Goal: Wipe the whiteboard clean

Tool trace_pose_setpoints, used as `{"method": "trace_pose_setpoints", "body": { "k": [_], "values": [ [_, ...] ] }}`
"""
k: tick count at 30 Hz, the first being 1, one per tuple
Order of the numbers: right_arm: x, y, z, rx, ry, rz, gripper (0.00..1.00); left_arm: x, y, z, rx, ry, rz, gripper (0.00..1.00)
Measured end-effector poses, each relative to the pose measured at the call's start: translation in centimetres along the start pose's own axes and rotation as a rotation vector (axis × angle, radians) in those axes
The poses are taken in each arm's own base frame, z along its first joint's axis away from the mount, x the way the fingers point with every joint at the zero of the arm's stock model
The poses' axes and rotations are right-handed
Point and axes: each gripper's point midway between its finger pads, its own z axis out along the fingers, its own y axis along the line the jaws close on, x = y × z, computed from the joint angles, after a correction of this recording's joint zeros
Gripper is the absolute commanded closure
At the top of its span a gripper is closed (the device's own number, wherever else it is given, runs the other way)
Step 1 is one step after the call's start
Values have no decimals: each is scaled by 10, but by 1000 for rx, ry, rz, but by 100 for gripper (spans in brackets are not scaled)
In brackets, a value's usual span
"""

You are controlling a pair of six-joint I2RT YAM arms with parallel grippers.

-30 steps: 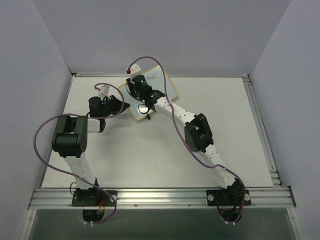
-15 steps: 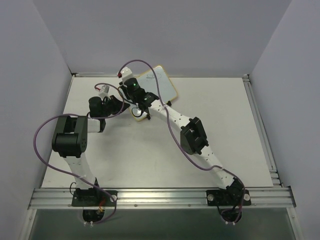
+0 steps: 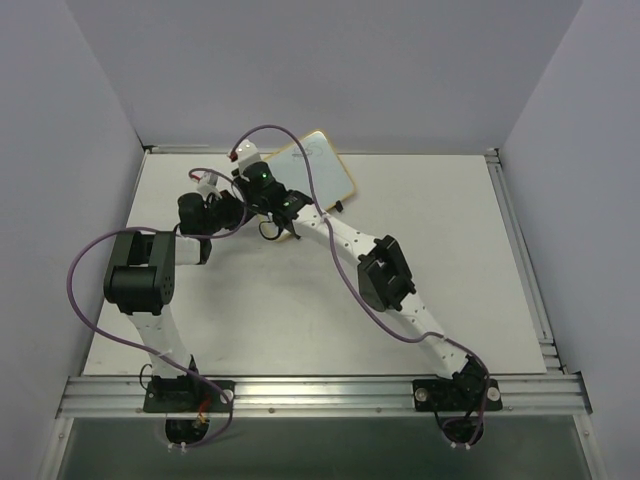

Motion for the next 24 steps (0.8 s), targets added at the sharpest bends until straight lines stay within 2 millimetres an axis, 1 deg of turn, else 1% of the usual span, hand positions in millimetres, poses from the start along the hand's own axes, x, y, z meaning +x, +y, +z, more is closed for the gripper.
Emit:
{"method": "trace_pose_setpoints", "body": {
  "k": [3, 6, 9, 14, 17, 21, 23, 24],
  "values": [
    [-1, -11, 4, 8, -12, 8, 98, 0, 0, 1, -3, 1, 3, 92],
    [-1, -34, 8, 31, -17, 17, 98, 0, 1, 1, -5, 3, 6, 92],
    [2, -67, 12, 68, -18, 31, 98, 0, 0, 1, -4, 4, 12, 92],
    [10, -136, 17, 158, -5, 57, 98, 0, -1, 2, 0, 5, 17, 92],
    [15, -172, 18, 198, 4, 69, 98, -1, -1, 2, 1, 6, 18, 92],
    [23, -205, 19, 216, 25, 66, 98, 0, -2, 2, 3, 10, 16, 92],
    [27, -214, 18, 218, 36, 58, 98, 0, -2, 2, 2, 11, 16, 92],
    [28, -216, 18, 214, 40, 51, 98, 0, -2, 2, 2, 11, 16, 92]
  ]
}}
